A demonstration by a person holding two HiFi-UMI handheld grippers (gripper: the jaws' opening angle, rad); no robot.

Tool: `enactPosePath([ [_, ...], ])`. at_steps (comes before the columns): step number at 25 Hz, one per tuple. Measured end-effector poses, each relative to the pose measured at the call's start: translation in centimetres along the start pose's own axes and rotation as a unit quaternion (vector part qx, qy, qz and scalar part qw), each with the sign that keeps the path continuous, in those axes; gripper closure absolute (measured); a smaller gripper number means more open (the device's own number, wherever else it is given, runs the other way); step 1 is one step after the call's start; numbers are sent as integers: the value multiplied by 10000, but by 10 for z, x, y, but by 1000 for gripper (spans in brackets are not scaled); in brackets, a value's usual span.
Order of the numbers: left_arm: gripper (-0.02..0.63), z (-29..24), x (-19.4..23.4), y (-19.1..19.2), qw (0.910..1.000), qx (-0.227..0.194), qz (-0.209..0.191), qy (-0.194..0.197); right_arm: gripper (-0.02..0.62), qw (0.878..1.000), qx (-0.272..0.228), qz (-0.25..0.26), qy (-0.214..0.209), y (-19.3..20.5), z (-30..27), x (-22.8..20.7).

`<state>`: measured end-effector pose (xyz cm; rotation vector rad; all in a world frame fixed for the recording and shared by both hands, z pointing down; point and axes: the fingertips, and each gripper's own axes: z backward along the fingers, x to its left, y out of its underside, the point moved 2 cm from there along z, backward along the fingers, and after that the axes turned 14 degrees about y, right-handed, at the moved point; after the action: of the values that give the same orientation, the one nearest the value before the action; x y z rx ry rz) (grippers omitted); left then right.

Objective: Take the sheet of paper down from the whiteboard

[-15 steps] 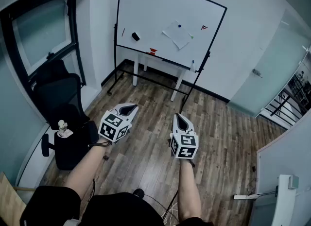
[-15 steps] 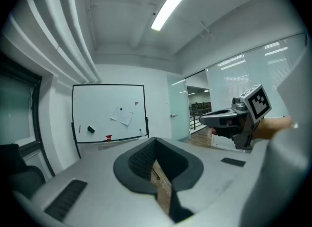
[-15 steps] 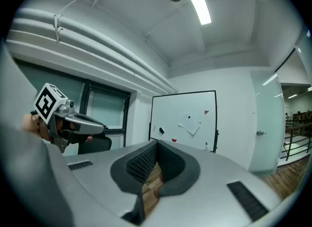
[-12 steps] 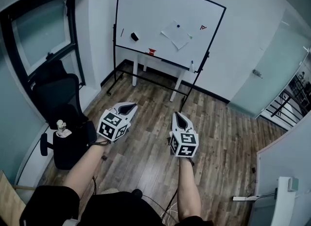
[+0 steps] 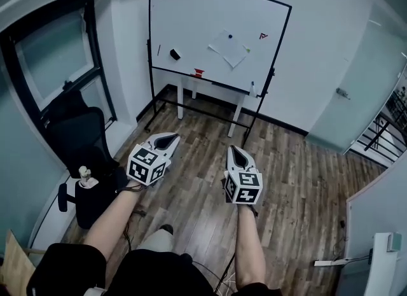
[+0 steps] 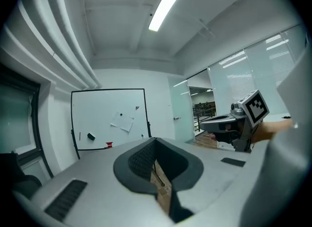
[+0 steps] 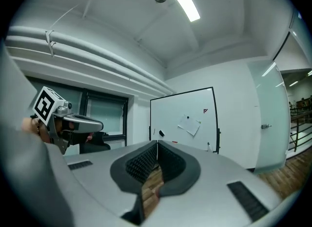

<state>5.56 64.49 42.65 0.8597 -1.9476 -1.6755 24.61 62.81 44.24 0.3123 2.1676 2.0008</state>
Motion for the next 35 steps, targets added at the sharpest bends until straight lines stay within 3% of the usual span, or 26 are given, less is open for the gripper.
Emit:
enactPosePath([
  [6,584,-33,14,-9,9999,-137,-62,82,569,9999,-52,68,52,-4,-27,-11],
  [10,584,-57,45,-11,9996,-222,-61,156,569,9998,-36,173,99,-7,-64,-14],
  [26,584,-195,257,-21,9984,-345,-68,438,569,9987,50,238,450,-25,-310,-25],
  [35,584,-237,344,-19,9980,-354,-9,530,569,9980,49,103,617,-31,-402,-24],
])
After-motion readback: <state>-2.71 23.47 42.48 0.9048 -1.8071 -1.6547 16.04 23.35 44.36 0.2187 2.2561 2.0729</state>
